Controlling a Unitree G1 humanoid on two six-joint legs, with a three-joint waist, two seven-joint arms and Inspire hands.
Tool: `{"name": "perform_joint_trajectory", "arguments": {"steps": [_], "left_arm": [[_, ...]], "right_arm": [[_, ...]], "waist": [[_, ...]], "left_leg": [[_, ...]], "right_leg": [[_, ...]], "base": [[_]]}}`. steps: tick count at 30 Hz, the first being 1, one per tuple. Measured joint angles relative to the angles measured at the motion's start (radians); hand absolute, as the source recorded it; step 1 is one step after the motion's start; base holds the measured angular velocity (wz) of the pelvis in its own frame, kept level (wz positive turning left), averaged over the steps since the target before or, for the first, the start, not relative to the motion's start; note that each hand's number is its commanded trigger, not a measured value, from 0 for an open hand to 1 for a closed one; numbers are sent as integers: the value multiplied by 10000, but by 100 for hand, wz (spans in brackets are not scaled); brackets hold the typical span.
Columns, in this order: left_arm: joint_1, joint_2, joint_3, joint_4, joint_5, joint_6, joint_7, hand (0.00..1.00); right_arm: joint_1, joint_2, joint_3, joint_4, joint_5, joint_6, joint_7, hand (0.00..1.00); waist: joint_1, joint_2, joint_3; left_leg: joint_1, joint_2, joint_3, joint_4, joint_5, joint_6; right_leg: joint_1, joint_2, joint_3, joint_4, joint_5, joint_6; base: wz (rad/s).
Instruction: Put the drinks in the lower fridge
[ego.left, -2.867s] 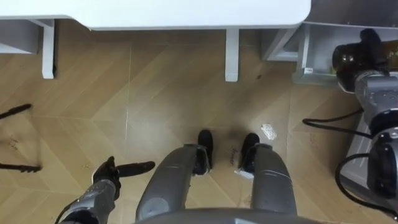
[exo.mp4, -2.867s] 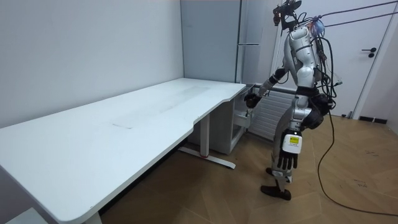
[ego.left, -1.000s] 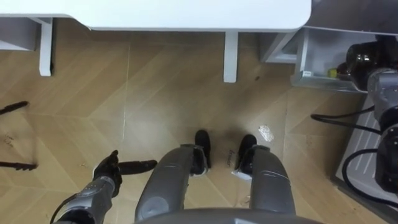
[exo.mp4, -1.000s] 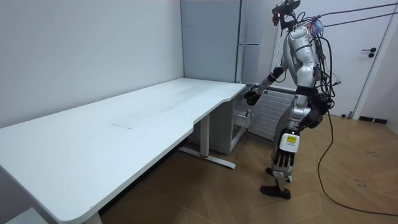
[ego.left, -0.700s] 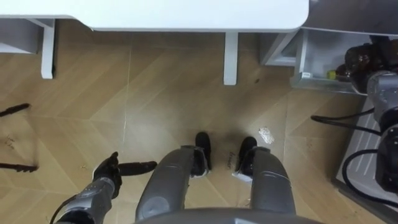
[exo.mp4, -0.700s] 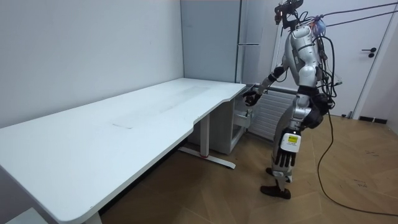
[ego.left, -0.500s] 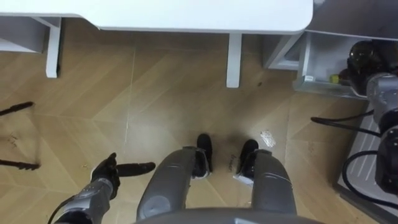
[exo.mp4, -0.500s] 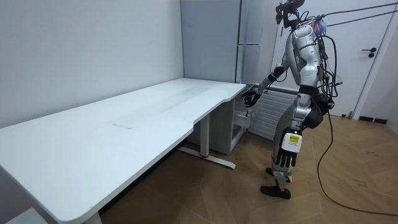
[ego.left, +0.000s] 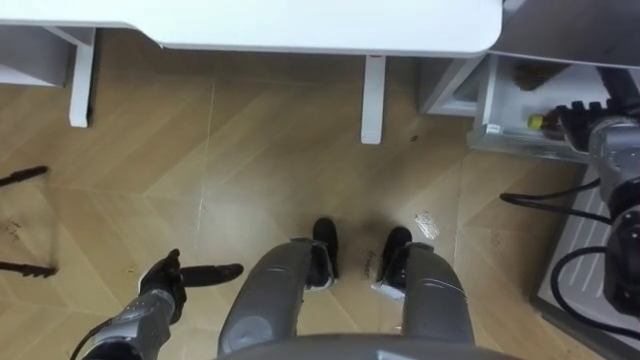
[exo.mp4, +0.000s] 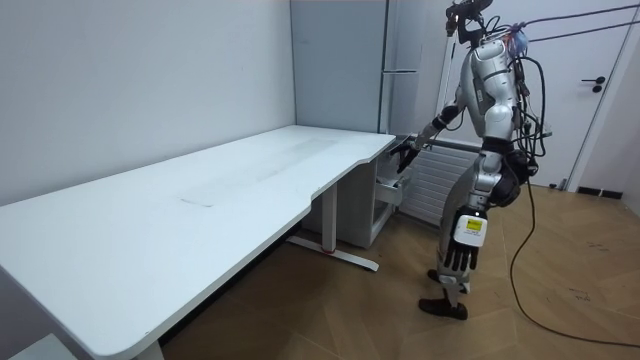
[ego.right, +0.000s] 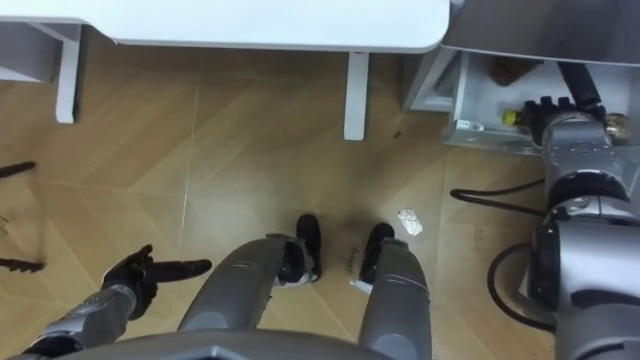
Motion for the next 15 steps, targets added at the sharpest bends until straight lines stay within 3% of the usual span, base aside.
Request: {"name": "perform_joint_trajectory", "arguments": {"steps": [15], "left_arm": [[55,9,6,3,4,-3,-12,0]], "right_arm": [[125,0,69,0,76,148,496,0]], "waist": [[-90,-111,7]], "left_leg": [[-1,3,24,16,-1,0]], "right_leg": [[-13,23,19,-65,3,4]], "base": [[0]]}}
